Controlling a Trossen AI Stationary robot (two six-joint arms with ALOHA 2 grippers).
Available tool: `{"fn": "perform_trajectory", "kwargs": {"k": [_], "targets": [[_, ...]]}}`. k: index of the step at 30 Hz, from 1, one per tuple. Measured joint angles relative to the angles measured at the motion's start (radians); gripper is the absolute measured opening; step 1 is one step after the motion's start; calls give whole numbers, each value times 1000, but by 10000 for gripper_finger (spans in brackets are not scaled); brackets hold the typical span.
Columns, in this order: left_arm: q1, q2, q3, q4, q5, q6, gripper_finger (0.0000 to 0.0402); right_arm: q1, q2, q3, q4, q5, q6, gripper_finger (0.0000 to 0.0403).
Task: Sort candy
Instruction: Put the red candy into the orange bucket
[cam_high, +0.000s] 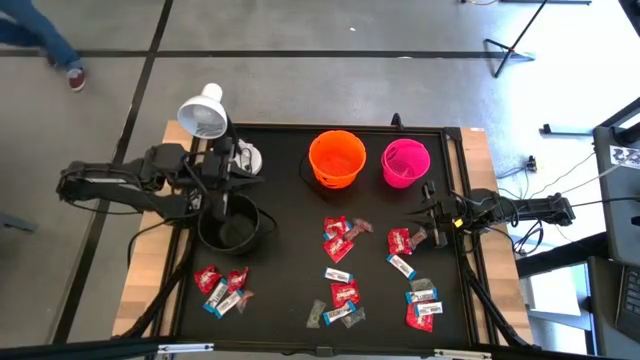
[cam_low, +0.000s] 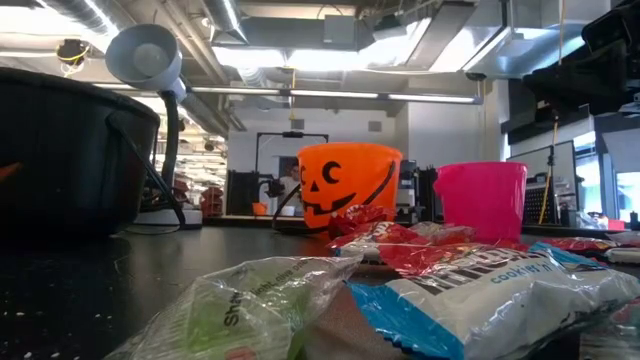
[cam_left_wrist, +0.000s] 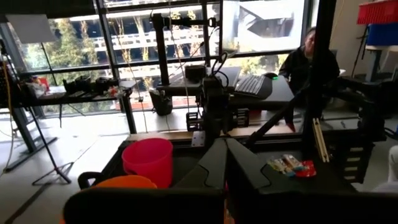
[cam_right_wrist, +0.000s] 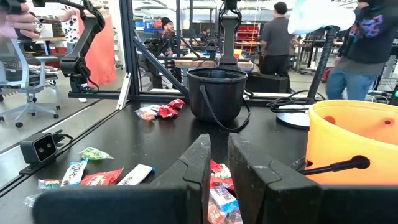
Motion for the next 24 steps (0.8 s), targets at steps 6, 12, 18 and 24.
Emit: {"fn": "perform_trajectory", "kwargs": {"k": [6,12,18,24], "targets": [[0,7,0,0,-61,-63,0,0,0,0,0,0,0,58],[0,7,0,0,-83,-64,0,0,0,0,0,0,0,58],[0,7,0,0,-87,-64,0,0,0,0,0,0,0,58],[0,7,0,-1,-87,-27,0,0,0,0,0,0,0,58]]}}
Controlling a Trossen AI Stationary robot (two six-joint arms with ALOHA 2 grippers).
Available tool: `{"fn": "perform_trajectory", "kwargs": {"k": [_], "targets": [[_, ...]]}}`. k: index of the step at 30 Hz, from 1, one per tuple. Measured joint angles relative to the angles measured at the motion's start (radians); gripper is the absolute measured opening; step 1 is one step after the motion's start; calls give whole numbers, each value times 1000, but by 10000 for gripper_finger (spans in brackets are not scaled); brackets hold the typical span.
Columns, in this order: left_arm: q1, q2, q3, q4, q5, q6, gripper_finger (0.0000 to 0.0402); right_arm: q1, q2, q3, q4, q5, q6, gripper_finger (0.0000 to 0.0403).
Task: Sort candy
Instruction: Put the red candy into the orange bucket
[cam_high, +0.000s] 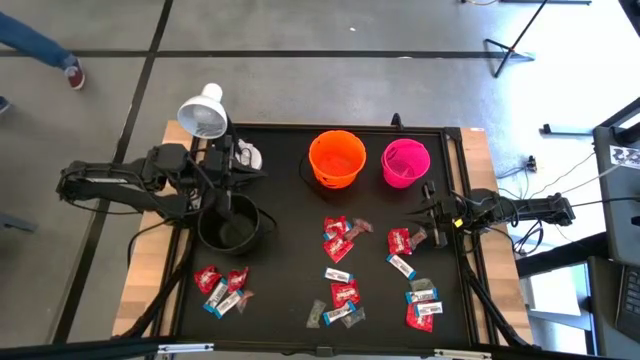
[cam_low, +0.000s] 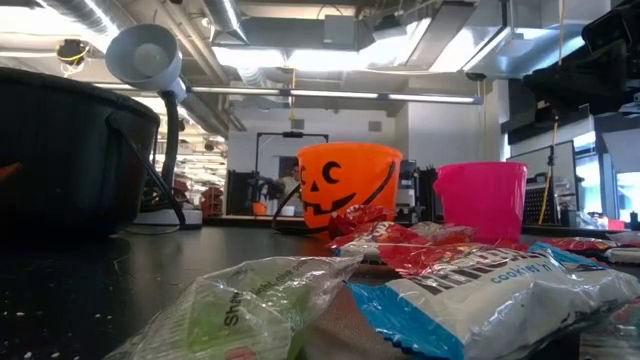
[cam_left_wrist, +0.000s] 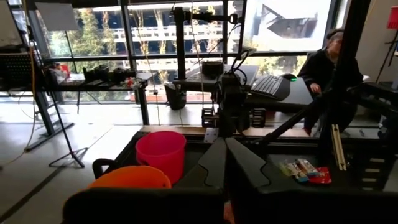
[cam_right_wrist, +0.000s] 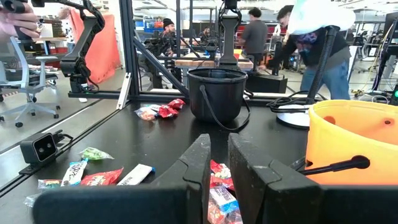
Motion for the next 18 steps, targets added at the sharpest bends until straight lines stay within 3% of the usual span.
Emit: {"fn": "perform_trajectory", "kwargs": {"k": [18], "targets": [[0,0,0,-4,0,20,0,0,0,0,0,0,0,58]]}}
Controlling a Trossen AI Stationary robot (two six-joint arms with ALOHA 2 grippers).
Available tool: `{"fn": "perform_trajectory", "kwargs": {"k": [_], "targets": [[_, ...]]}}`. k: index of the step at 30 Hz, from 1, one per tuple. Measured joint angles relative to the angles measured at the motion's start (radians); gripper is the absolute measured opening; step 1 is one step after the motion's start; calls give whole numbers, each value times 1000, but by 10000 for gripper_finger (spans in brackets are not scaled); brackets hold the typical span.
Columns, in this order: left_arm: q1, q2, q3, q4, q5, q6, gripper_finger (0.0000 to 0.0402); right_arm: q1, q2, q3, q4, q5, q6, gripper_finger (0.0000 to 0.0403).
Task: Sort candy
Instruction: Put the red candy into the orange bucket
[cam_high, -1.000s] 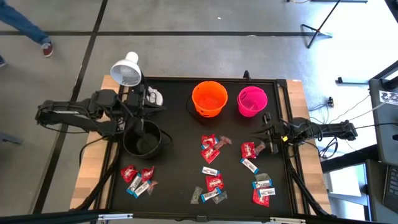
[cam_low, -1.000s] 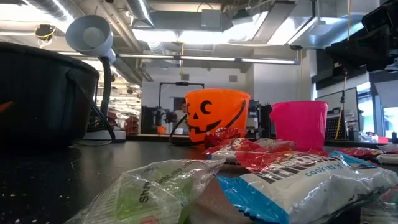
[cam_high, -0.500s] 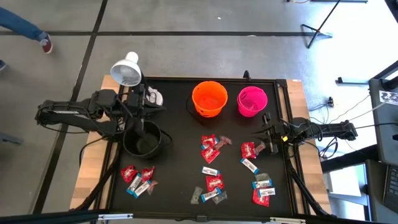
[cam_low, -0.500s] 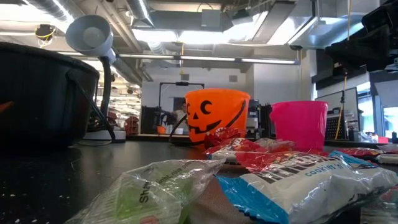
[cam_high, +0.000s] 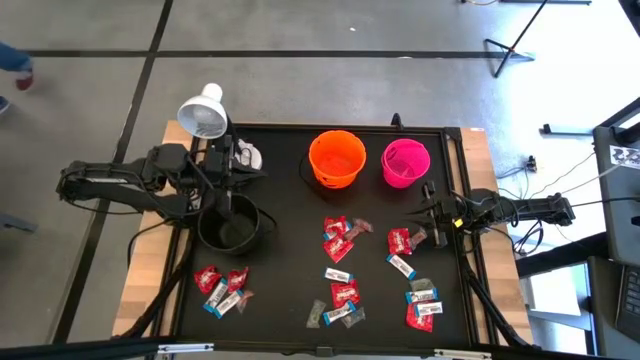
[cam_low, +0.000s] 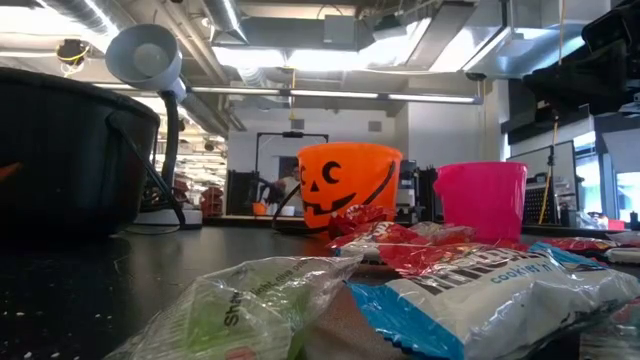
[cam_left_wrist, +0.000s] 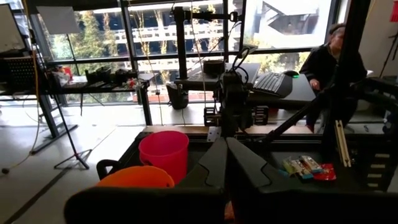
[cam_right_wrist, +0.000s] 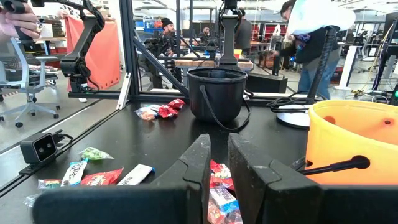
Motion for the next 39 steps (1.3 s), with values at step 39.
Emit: {"fn": "perform_trajectory", "kwargs": {"k": [39], "targets": [[-15,93,-1,39,2,-5,0,0,0,0,0,0,0,58]]}}
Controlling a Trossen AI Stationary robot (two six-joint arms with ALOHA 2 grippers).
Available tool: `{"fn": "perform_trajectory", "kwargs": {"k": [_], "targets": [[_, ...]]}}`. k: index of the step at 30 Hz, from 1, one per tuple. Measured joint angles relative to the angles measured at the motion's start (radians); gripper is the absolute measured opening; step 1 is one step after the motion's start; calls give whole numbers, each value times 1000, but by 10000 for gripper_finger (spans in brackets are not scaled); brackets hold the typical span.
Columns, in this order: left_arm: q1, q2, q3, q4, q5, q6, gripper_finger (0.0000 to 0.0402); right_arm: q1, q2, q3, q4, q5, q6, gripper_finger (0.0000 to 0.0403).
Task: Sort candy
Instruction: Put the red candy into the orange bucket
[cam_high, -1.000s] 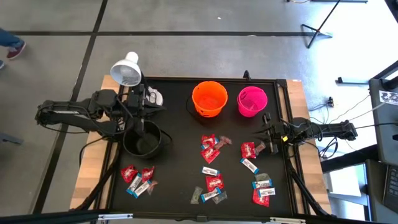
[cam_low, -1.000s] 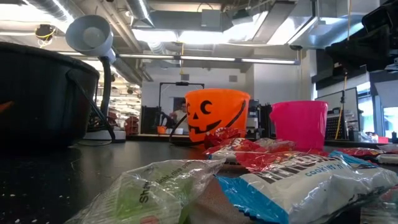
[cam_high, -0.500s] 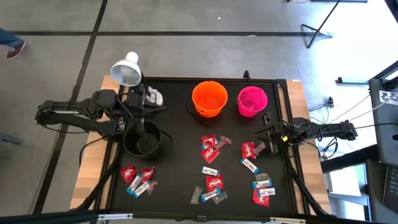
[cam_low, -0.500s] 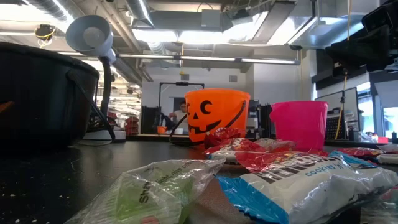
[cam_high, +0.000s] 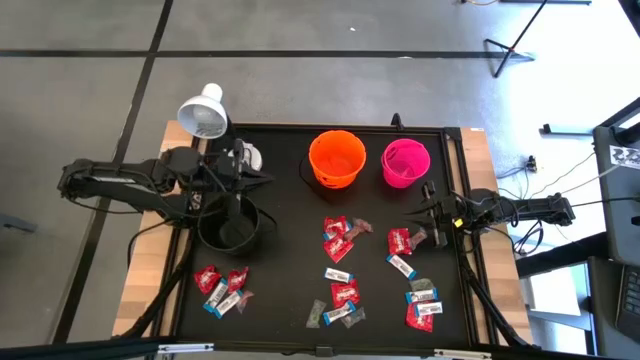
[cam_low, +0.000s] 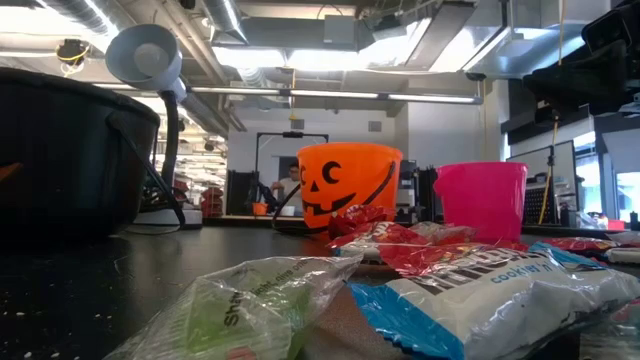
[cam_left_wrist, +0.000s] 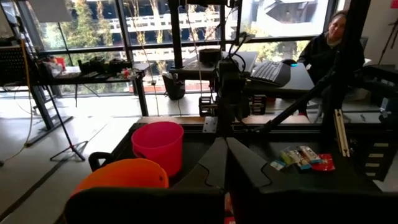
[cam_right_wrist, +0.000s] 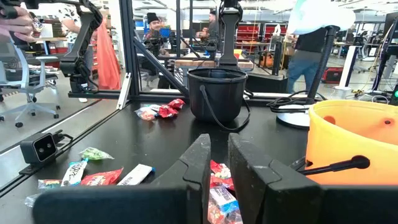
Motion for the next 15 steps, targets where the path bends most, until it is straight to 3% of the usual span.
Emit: {"fn": "perform_trajectory", "kwargs": {"k": [4,9,15], "targets": [[-3,42,0,25,-8,0,0,0,0,0,0,0,0,58],[-3,103,0,173,-23,-1,0,0,0,0,0,0,0,58],[-3,162,0,278,-24,-82,0,0,0,0,0,0,0,58]]}}
